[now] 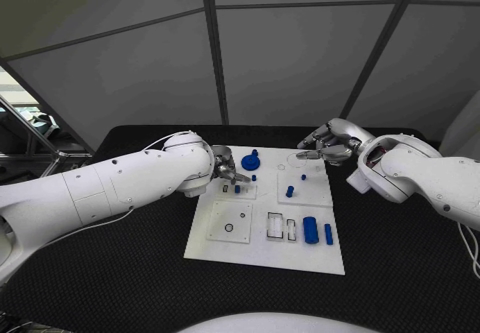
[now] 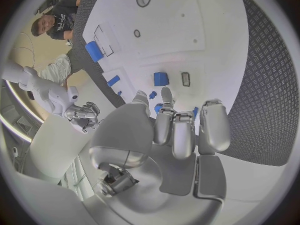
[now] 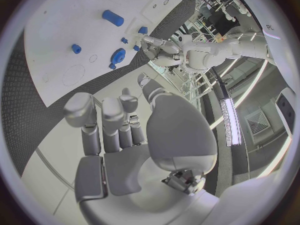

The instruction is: Assemble the parts on the task board

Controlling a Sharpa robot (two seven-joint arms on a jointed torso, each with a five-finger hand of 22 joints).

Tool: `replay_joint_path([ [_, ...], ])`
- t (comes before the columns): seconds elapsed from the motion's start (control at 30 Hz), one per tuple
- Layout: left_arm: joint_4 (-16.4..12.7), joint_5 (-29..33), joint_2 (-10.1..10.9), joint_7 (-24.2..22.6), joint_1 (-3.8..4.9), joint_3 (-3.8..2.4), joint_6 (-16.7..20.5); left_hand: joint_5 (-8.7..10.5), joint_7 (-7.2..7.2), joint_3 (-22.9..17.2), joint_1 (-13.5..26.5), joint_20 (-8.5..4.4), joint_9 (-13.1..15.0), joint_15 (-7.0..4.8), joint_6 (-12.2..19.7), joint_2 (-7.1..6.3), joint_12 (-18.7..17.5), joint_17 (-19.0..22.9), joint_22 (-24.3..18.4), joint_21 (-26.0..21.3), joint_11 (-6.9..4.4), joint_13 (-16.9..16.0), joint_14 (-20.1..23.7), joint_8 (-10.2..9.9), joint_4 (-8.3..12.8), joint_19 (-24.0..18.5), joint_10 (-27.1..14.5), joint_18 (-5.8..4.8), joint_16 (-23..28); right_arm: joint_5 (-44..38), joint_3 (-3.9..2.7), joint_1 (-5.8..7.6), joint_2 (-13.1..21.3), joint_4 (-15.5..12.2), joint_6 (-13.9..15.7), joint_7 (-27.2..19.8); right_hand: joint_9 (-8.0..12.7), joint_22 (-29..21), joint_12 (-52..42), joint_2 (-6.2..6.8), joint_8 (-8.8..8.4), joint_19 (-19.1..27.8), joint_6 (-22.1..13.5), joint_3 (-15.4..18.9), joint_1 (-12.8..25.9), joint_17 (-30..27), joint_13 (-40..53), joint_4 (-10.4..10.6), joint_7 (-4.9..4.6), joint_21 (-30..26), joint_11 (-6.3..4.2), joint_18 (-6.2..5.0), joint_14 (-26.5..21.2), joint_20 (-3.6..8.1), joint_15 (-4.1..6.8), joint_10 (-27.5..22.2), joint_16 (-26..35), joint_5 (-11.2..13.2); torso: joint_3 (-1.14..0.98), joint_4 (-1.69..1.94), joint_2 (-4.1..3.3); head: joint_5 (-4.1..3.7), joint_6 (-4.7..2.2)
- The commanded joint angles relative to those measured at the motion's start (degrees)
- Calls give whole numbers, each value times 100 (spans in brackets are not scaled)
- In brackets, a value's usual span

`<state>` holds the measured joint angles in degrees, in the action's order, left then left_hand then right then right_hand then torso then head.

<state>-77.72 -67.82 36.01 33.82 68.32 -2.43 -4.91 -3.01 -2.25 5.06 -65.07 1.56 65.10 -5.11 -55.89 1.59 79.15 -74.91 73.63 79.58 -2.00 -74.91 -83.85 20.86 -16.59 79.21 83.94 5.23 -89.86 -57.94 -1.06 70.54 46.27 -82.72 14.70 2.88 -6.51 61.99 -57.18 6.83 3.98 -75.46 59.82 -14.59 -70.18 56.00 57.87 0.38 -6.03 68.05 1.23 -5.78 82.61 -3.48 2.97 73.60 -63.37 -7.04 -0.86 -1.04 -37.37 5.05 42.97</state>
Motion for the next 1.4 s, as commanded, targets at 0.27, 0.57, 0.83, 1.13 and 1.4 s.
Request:
replay_joint_path([
  [0.27,94,18,-67,68,-8,46,-277,17,17,11,-77,16,-21,31,-47,-7,-11,-1509,0,-29,38,-1111,-615,-37,24,-3,156,-125,-14,-10,-4,12,-10,3,-31,-42,3,0,15,11,-27,2,-55,13,65,3,-2,24,0,-20,1,-45,29,-3,-8,-31,29,-33,0,2,1,-5,28],
  [0.57,112,18,-87,83,-12,52,-364,15,19,3,-167,18,-34,33,-72,19,-4,-1509,12,-26,37,-1116,-615,-39,39,5,159,-127,-14,-10,-4,12,-17,8,-36,-44,3,0,15,11,-27,2,-55,13,65,3,-2,24,0,-20,1,-45,29,-3,-8,-31,29,-33,-1,1,2,-3,39],
  [0.83,100,18,-91,78,-15,53,-385,11,26,-14,-279,19,-31,33,-109,58,0,-1509,16,-28,32,-1119,-615,-23,65,7,161,-127,-14,-10,-4,11,-24,16,-41,-45,1,-4,15,4,-27,-5,-57,6,66,8,-8,21,2,-29,-2,-45,36,-3,-7,-31,38,-36,-2,3,3,-3,44],
  [1.13,84,18,-90,65,-19,53,-449,1,31,-51,-437,20,-20,33,-127,120,2,-1509,27,-29,29,-1122,-615,-8,118,12,164,-127,-14,-10,-4,11,-27,20,-43,-46,1,-4,15,4,-27,-5,-57,6,66,8,-8,21,2,-29,-2,-45,36,-3,-7,-31,38,-36,-3,1,2,-2,55],
  [1.4,100,18,-95,66,-20,53,-426,-9,40,-125,-611,19,-12,30,-129,249,1,-1509,31,-37,22,-1124,-615,-1,191,12,165,-126,-14,-10,-4,11,-26,20,-45,-44,1,-4,15,4,-27,-5,-57,6,66,8,-8,21,2,-29,-2,-45,36,-3,-7,-31,38,-36,-3,2,2,-5,53],
])
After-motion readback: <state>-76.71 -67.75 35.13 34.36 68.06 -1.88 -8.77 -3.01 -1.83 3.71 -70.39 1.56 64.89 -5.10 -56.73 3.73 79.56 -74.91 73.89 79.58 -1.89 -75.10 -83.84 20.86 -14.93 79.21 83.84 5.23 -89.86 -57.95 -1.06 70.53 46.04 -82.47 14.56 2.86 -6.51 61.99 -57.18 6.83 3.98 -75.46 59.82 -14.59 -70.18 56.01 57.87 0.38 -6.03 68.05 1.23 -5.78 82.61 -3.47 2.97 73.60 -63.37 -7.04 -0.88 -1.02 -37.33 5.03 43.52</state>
